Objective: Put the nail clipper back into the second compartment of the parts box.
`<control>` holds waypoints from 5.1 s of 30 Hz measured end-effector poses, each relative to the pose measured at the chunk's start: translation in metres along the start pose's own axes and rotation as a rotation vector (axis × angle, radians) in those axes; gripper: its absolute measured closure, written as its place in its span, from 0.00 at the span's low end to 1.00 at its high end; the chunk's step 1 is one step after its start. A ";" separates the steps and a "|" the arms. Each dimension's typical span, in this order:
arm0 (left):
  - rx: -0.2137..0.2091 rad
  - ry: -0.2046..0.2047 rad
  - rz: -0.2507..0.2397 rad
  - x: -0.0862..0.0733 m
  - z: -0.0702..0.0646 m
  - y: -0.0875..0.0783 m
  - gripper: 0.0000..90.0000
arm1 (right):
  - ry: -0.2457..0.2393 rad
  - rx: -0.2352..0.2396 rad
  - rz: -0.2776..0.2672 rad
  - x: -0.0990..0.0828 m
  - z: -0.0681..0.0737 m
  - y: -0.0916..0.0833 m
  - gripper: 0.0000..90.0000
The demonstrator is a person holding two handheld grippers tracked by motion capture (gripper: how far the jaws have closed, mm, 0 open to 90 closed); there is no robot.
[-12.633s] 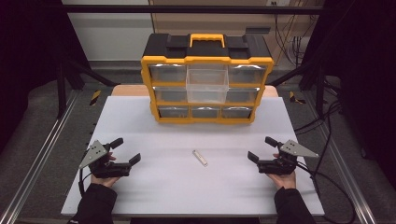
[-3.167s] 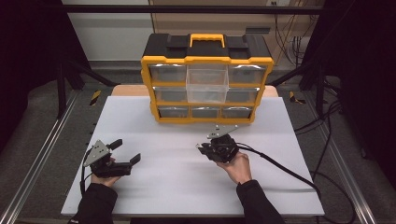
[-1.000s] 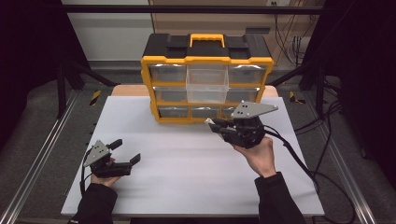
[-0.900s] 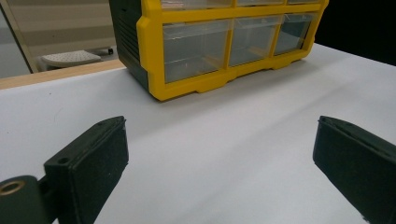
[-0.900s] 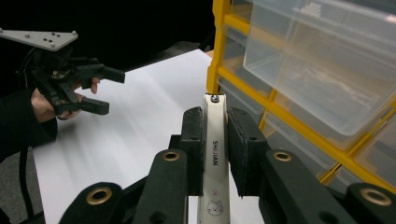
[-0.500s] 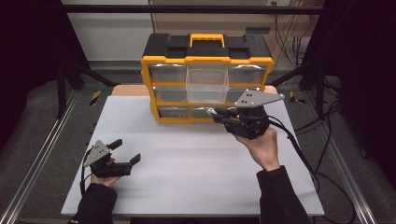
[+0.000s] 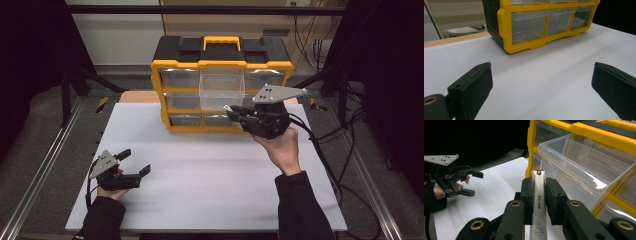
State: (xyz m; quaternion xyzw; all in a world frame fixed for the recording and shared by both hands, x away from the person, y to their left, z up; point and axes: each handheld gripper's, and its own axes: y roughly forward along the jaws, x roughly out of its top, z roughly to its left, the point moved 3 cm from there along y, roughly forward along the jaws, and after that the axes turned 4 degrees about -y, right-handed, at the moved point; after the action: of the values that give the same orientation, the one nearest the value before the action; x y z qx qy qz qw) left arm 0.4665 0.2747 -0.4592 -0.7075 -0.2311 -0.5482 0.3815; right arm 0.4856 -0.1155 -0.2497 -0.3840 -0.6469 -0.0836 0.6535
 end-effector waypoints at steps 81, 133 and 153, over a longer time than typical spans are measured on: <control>-0.003 -0.004 0.002 0.000 0.001 0.000 0.04 | 0.053 -0.120 0.010 0.055 -0.065 0.044 0.86; -0.002 -0.002 0.005 0.000 0.000 0.001 0.04 | 0.052 -0.186 -0.025 0.029 -0.068 0.045 0.48; -0.002 0.001 0.007 0.000 0.000 0.001 0.04 | 0.036 -0.226 -0.159 -0.032 -0.032 0.004 0.01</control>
State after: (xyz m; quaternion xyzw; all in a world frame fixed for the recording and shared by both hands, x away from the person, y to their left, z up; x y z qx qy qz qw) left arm 0.4673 0.2742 -0.4599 -0.7082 -0.2280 -0.5477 0.3828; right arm 0.5081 -0.1447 -0.2766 -0.4012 -0.6498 -0.2143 0.6090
